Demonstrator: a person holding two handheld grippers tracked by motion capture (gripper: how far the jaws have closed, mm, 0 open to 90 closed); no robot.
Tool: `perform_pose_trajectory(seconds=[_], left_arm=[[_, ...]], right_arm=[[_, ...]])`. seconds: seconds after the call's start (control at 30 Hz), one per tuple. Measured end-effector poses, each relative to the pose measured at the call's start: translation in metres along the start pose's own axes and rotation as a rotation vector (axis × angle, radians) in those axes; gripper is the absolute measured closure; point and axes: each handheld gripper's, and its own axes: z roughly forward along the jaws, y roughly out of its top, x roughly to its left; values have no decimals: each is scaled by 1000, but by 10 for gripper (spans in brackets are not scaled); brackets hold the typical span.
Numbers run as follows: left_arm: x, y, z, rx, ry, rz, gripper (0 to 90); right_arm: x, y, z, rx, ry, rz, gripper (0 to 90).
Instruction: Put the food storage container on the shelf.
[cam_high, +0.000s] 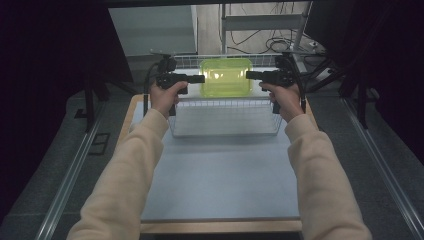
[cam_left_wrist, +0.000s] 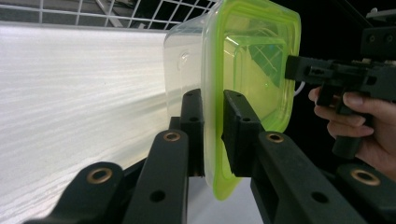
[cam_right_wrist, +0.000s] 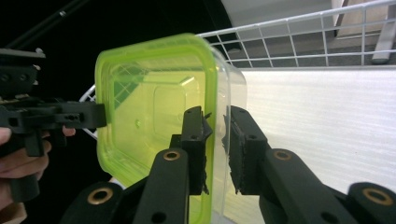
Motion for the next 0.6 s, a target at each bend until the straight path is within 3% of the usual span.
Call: perform_pose_trajectory(seconds=[0.27, 0.37, 0.5, 0.6], left_arm=[[1, 0, 4, -1, 25, -2, 731], [3, 0, 7, 2, 30, -2, 699], [2, -1, 10, -7, 41, 1, 642], [1, -1, 13, -1, 47, 14, 490]], right_arm=[[0, -1, 5, -8, -30, -20, 709], [1, -2, 7, 6, -65, -45, 641], [2, -3, 8, 8, -73, -46, 605], [3, -4, 9, 8, -84, -56, 542]])
